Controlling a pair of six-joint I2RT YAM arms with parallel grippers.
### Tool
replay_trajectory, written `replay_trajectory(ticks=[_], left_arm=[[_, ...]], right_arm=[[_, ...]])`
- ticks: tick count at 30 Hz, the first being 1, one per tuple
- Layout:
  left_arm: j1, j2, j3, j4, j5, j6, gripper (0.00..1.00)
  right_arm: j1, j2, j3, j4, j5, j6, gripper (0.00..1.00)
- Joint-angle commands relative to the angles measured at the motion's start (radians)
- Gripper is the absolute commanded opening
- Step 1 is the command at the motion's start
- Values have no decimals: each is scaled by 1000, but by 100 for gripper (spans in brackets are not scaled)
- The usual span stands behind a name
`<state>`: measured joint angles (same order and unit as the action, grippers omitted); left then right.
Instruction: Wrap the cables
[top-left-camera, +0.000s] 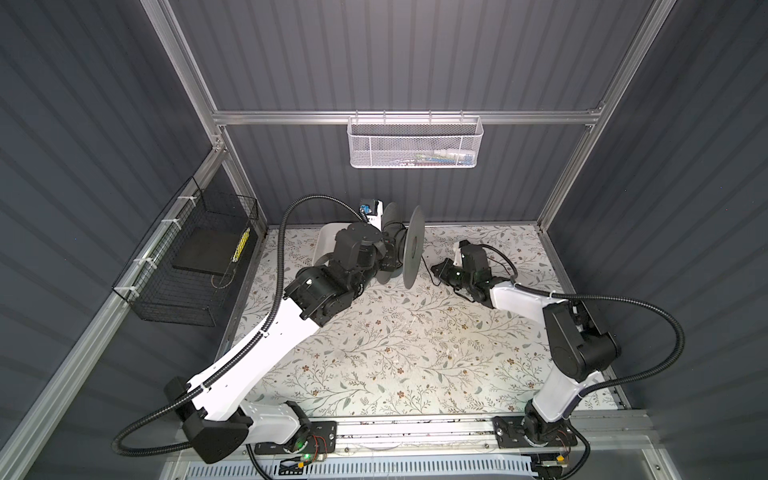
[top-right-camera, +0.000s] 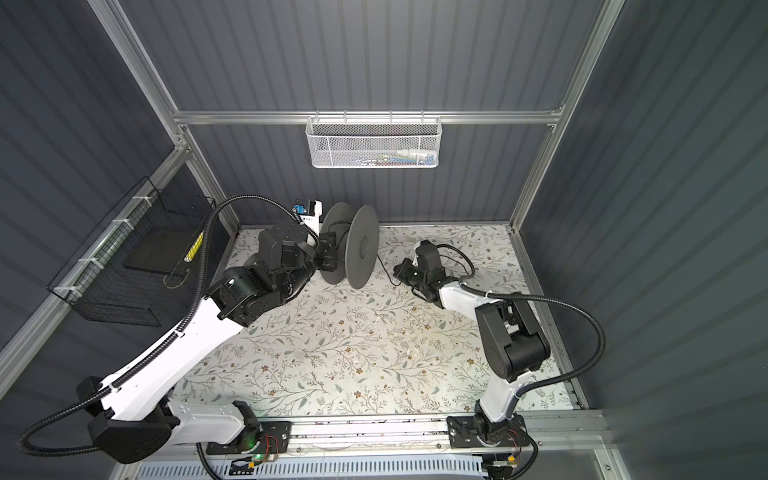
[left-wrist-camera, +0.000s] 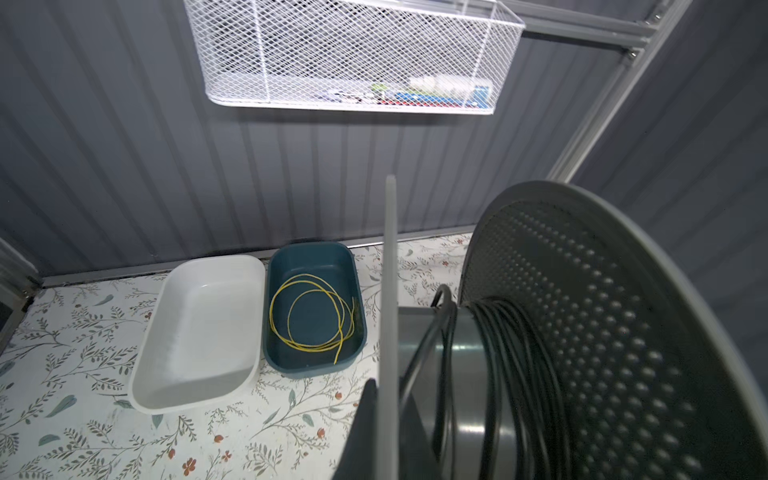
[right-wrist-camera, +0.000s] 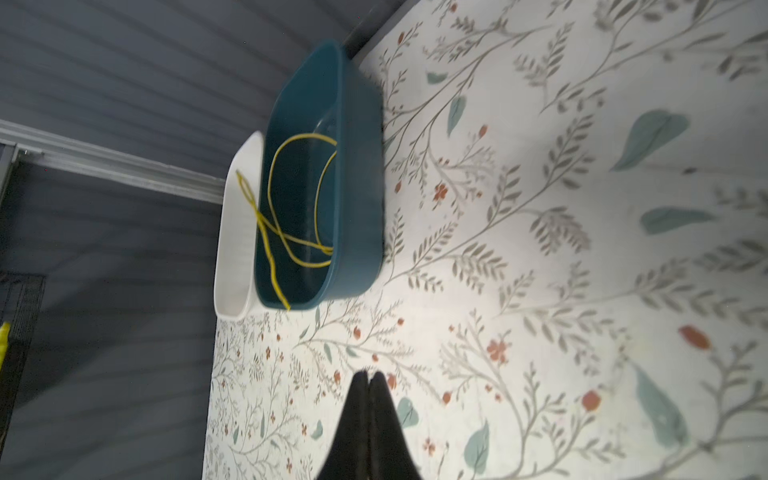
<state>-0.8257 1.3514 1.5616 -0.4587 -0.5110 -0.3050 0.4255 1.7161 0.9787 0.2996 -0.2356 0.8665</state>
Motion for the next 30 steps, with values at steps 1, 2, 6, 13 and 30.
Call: replay_trajectory(ticks=[1, 2, 6, 13, 30], left_arm=[[4, 43, 59, 169, -167, -37, 0], [4, 67, 68, 175, -202, -29, 0], [12, 172, 114, 163, -341, 2, 0], [31, 309, 189, 76, -429, 9, 0], [37, 362, 156, -156, -210, 105, 0]], right_arm=[[47, -91, -53, 90, 81, 33, 0], [64, -120, -67, 87, 90, 33, 0], [128, -236, -90, 43, 142, 8, 0], [207, -378, -52, -50, 212, -82, 0], [215, -393, 222, -171, 171, -229, 2]])
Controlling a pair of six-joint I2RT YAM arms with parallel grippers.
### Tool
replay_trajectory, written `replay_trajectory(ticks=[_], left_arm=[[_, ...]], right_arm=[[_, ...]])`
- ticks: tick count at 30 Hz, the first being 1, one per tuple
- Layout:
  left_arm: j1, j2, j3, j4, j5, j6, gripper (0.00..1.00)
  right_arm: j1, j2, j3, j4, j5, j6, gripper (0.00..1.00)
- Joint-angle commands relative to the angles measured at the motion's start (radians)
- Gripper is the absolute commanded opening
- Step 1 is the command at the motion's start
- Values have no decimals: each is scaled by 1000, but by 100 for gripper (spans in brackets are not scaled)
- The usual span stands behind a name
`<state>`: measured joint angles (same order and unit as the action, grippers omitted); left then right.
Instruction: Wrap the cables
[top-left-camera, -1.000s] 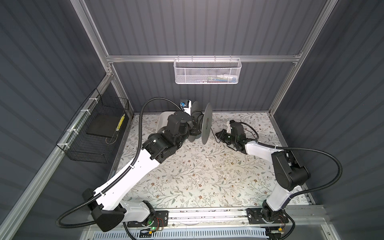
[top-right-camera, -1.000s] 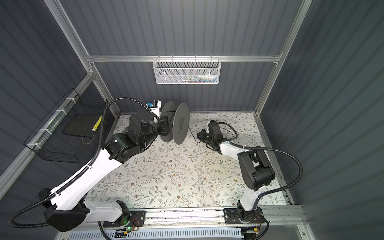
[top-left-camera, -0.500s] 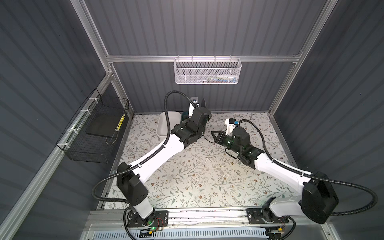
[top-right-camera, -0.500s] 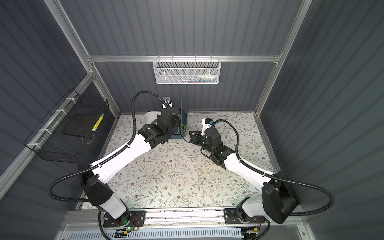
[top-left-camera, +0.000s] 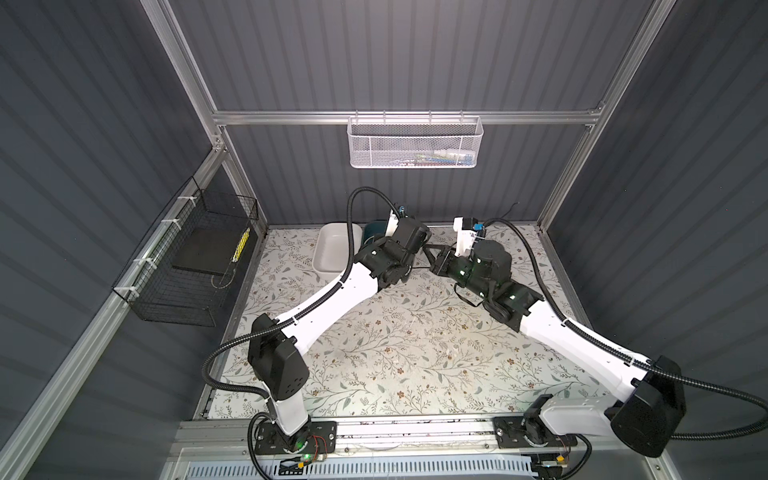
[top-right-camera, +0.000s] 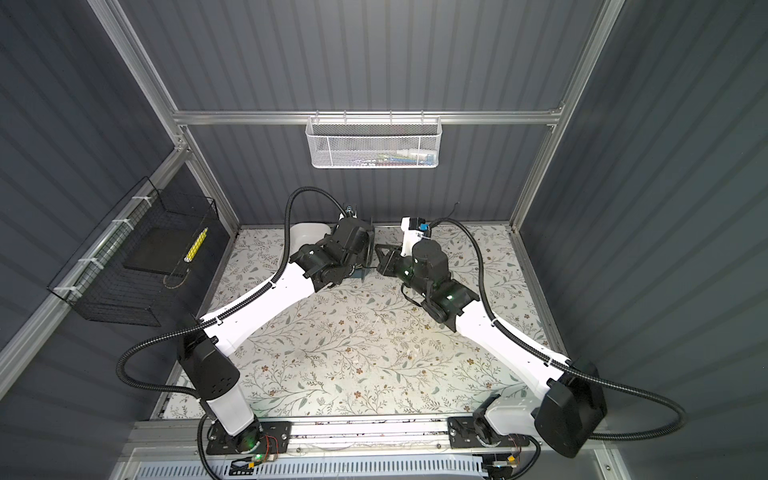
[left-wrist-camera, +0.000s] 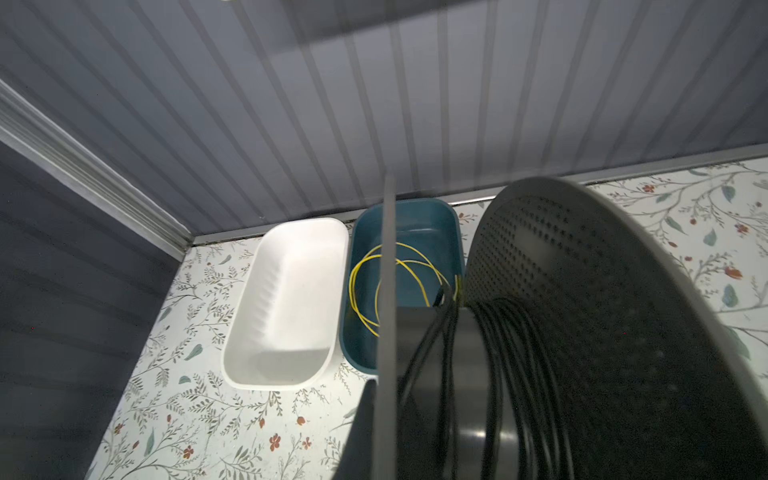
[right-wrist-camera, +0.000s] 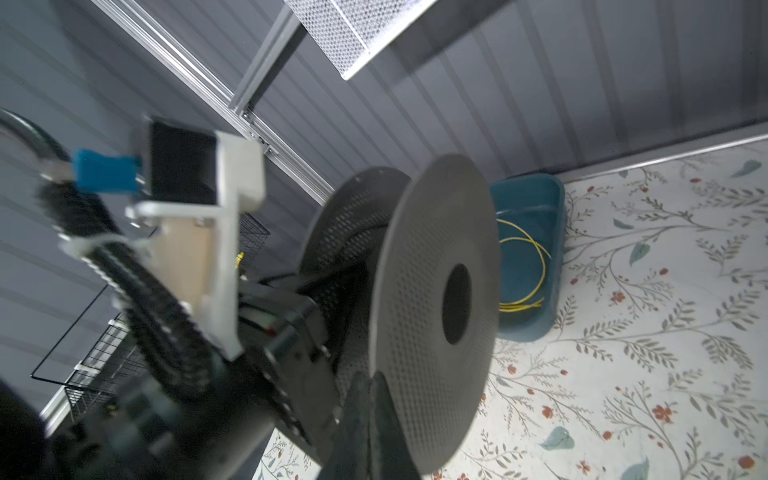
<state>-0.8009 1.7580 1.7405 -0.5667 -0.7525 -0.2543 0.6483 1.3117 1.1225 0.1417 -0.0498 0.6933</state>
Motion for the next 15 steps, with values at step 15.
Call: replay_trajectory(ticks=[15], left_arm=[[3, -189, -200, -114, 322, 161, 0]], right_arm=[[-171, 295, 442, -145, -210, -94, 4]])
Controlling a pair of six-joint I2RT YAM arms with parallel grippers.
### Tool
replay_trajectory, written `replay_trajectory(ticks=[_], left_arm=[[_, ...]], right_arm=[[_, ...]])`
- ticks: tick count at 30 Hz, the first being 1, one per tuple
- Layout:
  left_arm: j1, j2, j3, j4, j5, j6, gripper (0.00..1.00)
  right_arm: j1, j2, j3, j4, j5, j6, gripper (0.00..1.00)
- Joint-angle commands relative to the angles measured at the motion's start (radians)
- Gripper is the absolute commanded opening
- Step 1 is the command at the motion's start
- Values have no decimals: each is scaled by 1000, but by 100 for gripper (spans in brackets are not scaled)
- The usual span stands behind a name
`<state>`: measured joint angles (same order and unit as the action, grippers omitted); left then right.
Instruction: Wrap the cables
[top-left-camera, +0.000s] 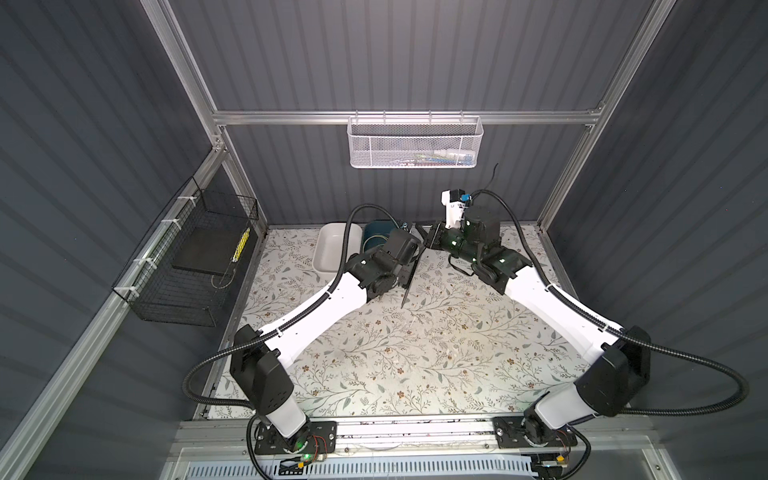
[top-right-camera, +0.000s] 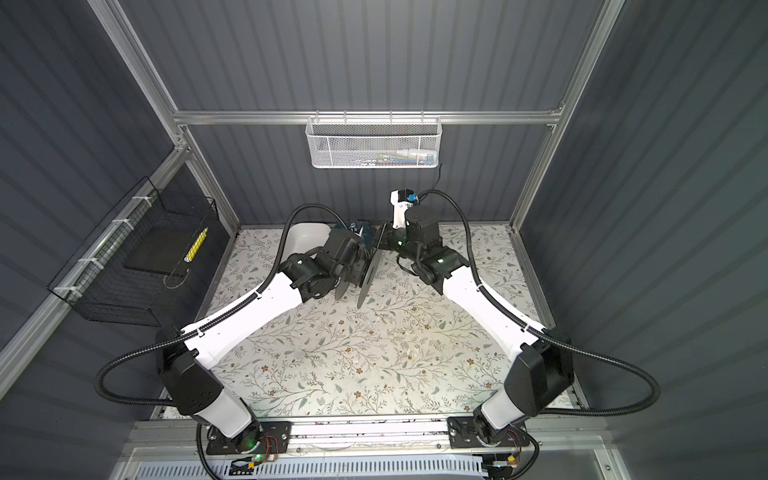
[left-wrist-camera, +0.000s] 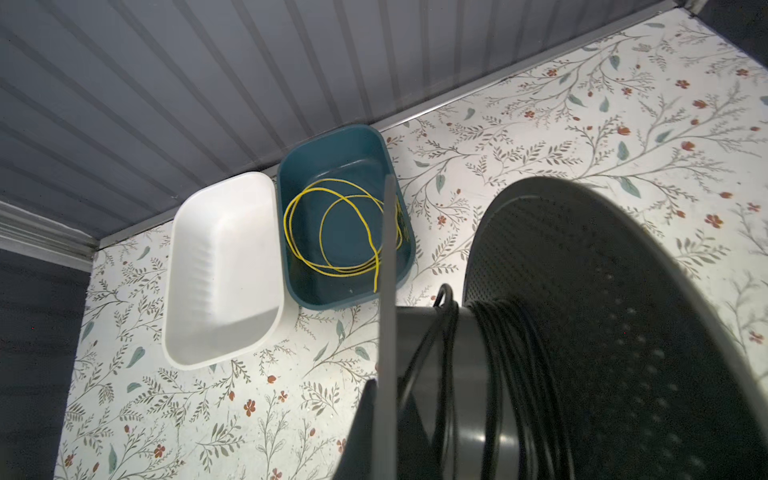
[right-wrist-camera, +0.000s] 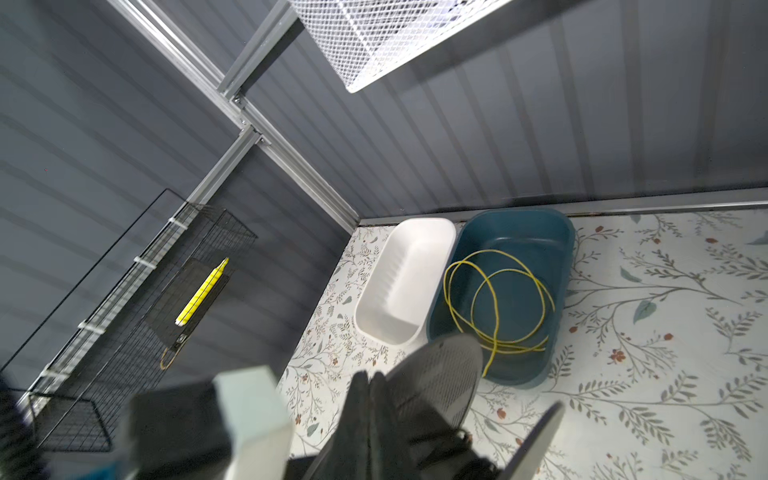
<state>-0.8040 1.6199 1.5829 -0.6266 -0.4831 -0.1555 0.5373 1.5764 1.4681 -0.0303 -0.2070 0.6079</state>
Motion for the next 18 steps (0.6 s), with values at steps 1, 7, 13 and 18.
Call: replay_trajectory(ticks=[1, 7, 13, 18], left_arm=[[7, -66, -58, -48, 68, 71, 0], [3, -178, -135, -28, 115, 108, 0], [3, -246, -159, -62, 146, 97, 0], [3, -279, -159, -76, 183, 87, 0]], right_arm=[[-73, 55, 120, 11, -69, -6, 5], [-156, 127, 98, 56, -120, 66, 8], [-220, 160, 29, 136, -198, 162, 4], [-232, 176, 16, 155, -207, 176, 3]])
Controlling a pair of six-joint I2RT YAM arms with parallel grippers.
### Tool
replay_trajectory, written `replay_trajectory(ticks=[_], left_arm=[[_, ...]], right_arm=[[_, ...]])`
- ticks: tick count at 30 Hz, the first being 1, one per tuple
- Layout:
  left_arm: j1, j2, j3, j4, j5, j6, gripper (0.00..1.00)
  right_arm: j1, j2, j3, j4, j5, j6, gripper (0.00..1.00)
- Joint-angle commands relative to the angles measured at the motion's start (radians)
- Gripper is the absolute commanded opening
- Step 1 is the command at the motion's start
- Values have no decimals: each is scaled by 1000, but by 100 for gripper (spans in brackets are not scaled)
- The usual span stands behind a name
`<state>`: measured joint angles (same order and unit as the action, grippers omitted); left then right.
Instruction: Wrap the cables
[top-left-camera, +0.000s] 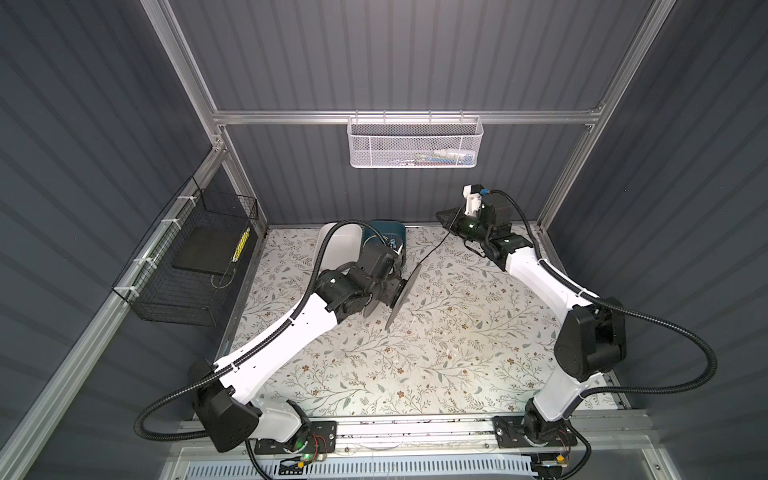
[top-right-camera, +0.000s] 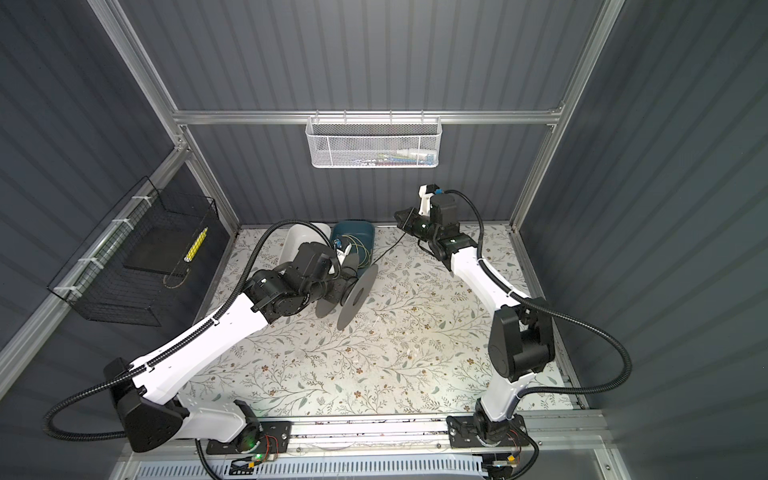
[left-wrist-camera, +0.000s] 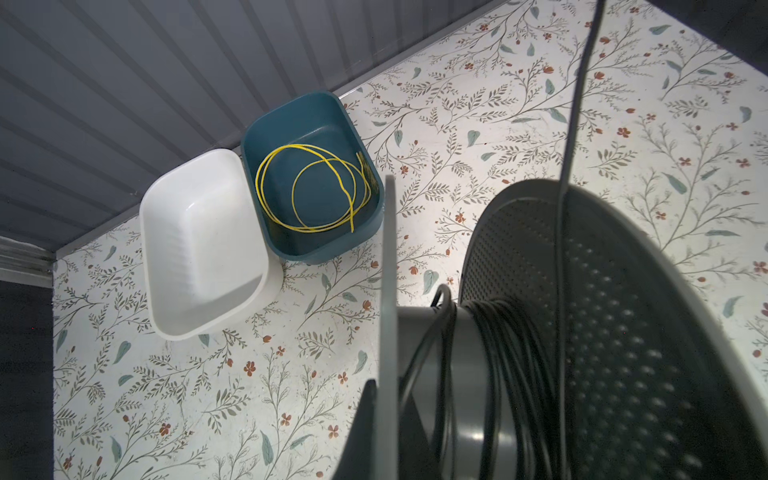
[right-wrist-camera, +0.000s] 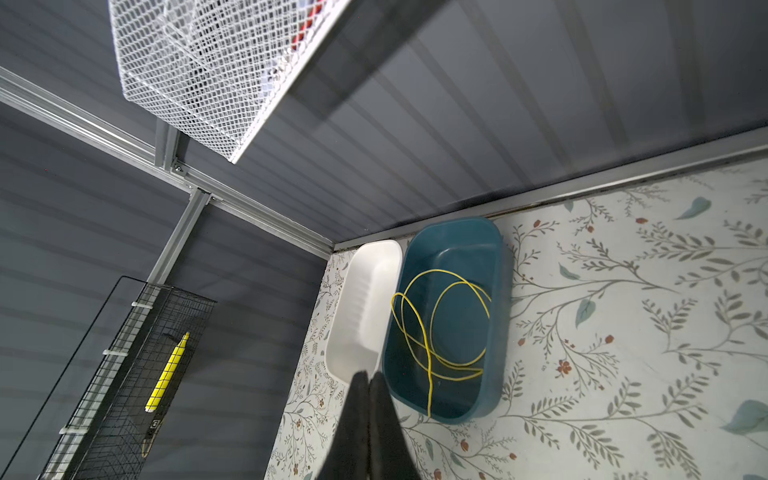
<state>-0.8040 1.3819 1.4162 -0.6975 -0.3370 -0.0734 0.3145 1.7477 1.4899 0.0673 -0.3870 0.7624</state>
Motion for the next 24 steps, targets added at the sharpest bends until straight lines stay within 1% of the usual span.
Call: replay_trajectory(ticks=[1, 6, 10, 18, 24], left_arm=[[4, -48, 7, -9, 48, 6, 0], [3, -96, 15, -15, 92, -1, 0], [4, -121, 39, -37, 101, -2, 0], [3, -146, 75, -109, 92, -2, 0], [4, -156, 119, -143, 108, 4, 0]], right_arm=[[-12, 8, -8, 58, -27, 21, 3], [-18, 52, -31, 50, -20, 11, 3], [-25, 79, -86, 94, -24, 41, 5], [-49, 119, -149, 126, -42, 72, 13], [-67, 116, -202, 128, -41, 54, 24]])
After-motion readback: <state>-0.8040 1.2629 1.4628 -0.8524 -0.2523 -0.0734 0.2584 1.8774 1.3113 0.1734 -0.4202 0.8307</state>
